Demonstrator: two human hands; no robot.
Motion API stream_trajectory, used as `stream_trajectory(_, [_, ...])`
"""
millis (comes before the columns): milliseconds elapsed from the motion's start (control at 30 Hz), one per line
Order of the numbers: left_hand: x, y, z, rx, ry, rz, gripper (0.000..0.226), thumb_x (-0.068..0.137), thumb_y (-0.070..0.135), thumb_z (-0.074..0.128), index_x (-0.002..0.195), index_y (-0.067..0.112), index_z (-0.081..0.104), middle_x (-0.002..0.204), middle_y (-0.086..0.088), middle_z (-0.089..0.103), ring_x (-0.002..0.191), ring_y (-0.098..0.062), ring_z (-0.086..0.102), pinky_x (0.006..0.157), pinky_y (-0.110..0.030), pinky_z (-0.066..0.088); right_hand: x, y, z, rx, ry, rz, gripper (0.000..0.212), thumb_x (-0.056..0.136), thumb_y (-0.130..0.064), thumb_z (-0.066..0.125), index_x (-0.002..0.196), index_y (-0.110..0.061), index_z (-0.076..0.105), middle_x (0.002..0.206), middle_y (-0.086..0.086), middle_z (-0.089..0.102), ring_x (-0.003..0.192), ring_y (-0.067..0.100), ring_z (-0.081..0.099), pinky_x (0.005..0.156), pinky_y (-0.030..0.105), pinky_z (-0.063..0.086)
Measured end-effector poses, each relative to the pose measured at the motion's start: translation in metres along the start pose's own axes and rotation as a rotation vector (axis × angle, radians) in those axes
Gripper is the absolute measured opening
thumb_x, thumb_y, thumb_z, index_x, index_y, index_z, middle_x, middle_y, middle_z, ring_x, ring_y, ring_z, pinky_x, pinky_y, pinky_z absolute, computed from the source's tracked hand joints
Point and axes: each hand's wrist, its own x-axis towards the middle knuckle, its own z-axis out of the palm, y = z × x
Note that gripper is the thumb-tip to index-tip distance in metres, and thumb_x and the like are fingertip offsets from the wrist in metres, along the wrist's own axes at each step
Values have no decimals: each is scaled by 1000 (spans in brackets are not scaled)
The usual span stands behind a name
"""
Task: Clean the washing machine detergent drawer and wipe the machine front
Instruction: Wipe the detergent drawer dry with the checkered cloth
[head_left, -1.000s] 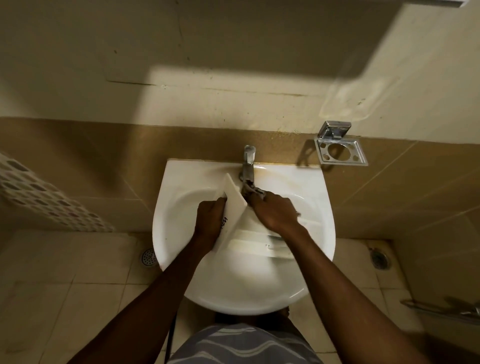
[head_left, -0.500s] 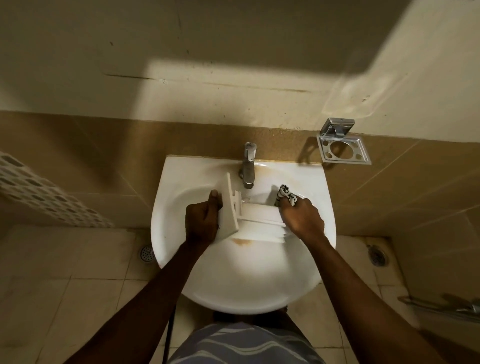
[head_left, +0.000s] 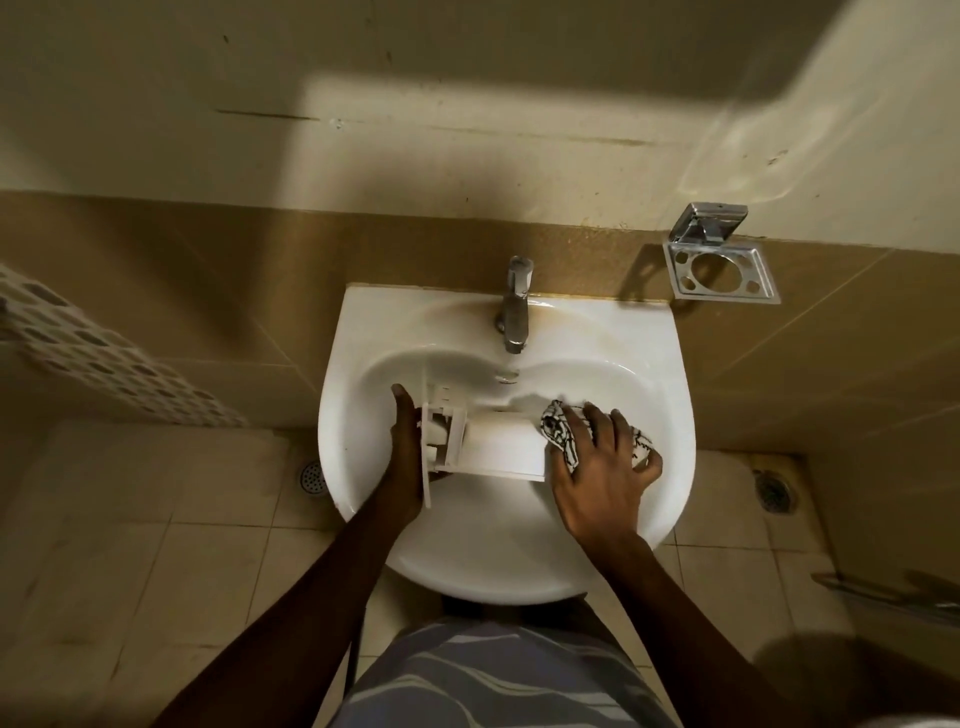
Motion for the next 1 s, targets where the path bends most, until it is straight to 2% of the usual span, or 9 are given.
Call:
stream_trajectory(100, [8, 6, -7, -3, -101, -105, 88, 79, 90, 25, 112, 23, 71, 97, -6, 75, 96, -29, 66, 87, -43, 49, 10, -7, -4, -59, -28, -145, 48, 89, -48, 36, 128, -31, 58, 132, -3, 60, 131, 24, 47, 103, 54, 21])
stream_trajectory(167, [9, 11, -9, -66, -216, -170, 90, 72, 89, 46, 115, 14, 73, 106, -12, 69, 95, -29, 63, 94, -45, 43, 15, -20, -3, -49, -87, -273, 45, 91, -48, 36, 125, -33, 61, 127, -6, 64, 127, 20, 52, 105, 53, 23])
stream_trajectory(267, [8, 3, -7, -203, -230, -167, 49, 75, 48, 75, 103, 8, 72, 103, -15, 66, 84, -27, 65, 83, -38, 48, 8, -48, 8, 38, -225, -339, 54, 93, -53, 29, 140, -33, 49, 143, -4, 53, 136, 20, 43, 110, 51, 30])
stream_trajectory(367, [12, -8, -8, -251, -187, -133, 35, 84, 29, 61, 108, 4, 67, 100, -17, 67, 81, -27, 67, 76, -35, 51, -8, -54, 17, 67, -282, -344, 64, 93, -54, 22, 152, -32, 30, 156, -1, 36, 147, 22, 25, 119, 48, 19])
stream_trajectory(533, [27, -23, -15, -168, -136, -138, 89, 60, 46, 79, 133, 2, 54, 114, -23, 58, 78, -29, 61, 60, -32, 48, -3, 9, 9, -6, -241, -298, 64, 93, -55, 29, 151, -28, 33, 157, -2, 35, 148, 21, 23, 120, 43, 14])
stream_trajectory(700, [33, -30, -15, -131, -111, -101, 92, 55, 48, 80, 131, 3, 56, 112, -23, 59, 73, -28, 59, 61, -32, 43, 17, -20, 16, -11, -255, -85, 69, 93, -56, 17, 152, -23, 32, 158, 7, 32, 148, 31, 22, 120, 48, 14])
stream_trajectory(833, [24, -24, -11, -191, -110, -84, 64, 68, 34, 69, 123, 2, 61, 103, -19, 68, 79, -28, 66, 60, -32, 55, 0, -58, 20, 118, -328, -297, 64, 95, -51, 20, 155, -28, 21, 162, 0, 22, 151, 23, 12, 121, 43, 10])
stream_trajectory(933, [28, -25, -15, -154, -77, -87, 77, 62, 39, 75, 128, 1, 59, 115, -29, 62, 86, -33, 62, 64, -35, 53, -9, -21, 12, 129, -344, -433, 63, 97, -52, 31, 156, -32, 17, 162, -8, 17, 151, 15, 7, 122, 41, 13])
stream_trajectory(1000, [36, -30, -19, -127, -56, -76, 85, 60, 45, 80, 130, 1, 57, 123, -32, 56, 92, -35, 58, 69, -38, 50, 1, 10, 7, 119, -301, -338, 63, 98, -50, 42, 155, -29, 24, 160, -8, 19, 149, 15, 13, 120, 39, 14])
